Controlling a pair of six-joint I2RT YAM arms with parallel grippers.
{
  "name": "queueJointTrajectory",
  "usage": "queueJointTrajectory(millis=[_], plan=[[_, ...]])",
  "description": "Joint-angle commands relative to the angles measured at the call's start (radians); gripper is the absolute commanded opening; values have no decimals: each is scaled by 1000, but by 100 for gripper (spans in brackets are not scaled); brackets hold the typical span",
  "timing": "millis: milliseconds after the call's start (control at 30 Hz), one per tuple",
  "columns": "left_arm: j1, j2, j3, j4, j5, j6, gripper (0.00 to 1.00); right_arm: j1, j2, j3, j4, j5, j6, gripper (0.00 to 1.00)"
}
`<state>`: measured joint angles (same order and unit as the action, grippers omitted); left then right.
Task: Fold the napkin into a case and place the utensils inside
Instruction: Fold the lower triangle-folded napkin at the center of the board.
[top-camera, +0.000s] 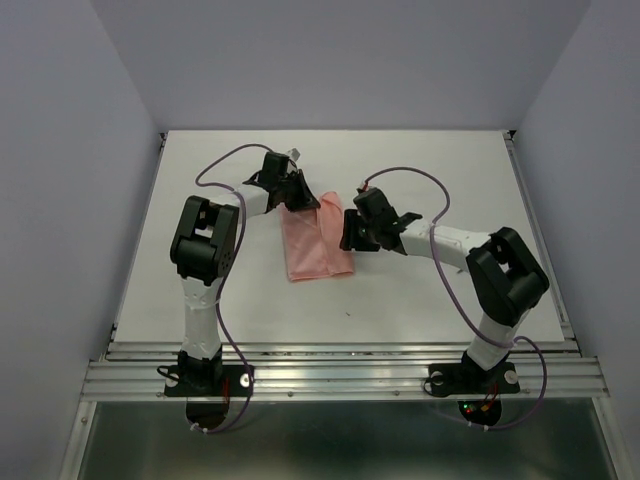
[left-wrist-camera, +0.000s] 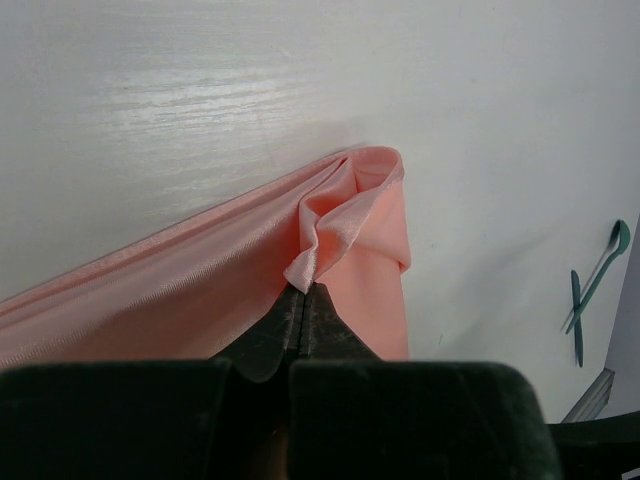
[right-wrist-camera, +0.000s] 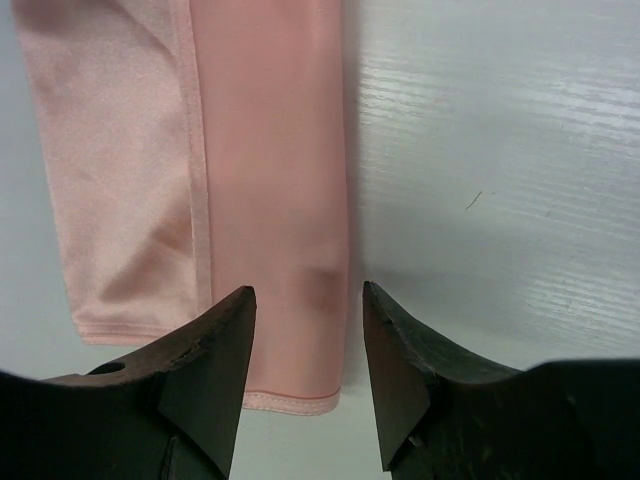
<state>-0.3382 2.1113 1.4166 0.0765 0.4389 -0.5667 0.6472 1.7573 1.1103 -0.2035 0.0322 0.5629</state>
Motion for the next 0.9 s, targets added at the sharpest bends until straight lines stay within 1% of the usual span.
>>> queueJointTrajectory(millis=[0, 200, 300, 367, 433, 467, 567, 600, 633, 667, 767, 800, 833, 867], plan=[[5, 3, 48, 52, 26, 1, 0, 0, 18, -35, 44, -67, 55, 53], [5, 12, 31, 98, 38, -7, 0, 0, 1, -119, 111, -152, 110, 53], [5, 16, 19, 120, 47, -19, 0, 0, -2, -165, 157, -190, 147, 51], [5, 18, 16, 141, 61, -25, 0, 0, -4, -194, 190, -204, 166, 47], [5, 21, 16, 149, 66, -27, 0, 0, -10, -211, 226, -196, 193, 43], [4, 21, 18, 152, 69, -27, 0, 0, -18, -227, 231, -184, 201, 37], [4, 26, 22, 158, 78, -25, 0, 0, -27, -234, 240, -166, 212, 29], [4, 26, 24, 160, 80, -27, 0, 0, -28, -236, 240, -157, 209, 24], [4, 27, 24, 164, 83, -27, 0, 0, -28, -236, 242, -153, 209, 22], [4, 27, 22, 166, 86, -27, 0, 0, -28, -236, 240, -152, 204, 17], [4, 26, 13, 169, 87, -30, 0, 0, -22, -233, 240, -164, 183, 11], [4, 23, 12, 170, 87, -30, 0, 0, -21, -233, 239, -175, 177, 7], [4, 22, 1, 174, 87, -30, 0, 0, -22, -236, 239, -179, 164, 6], [2, 15, -4, 174, 90, -30, 0, 0, -24, -237, 239, -190, 157, 2]])
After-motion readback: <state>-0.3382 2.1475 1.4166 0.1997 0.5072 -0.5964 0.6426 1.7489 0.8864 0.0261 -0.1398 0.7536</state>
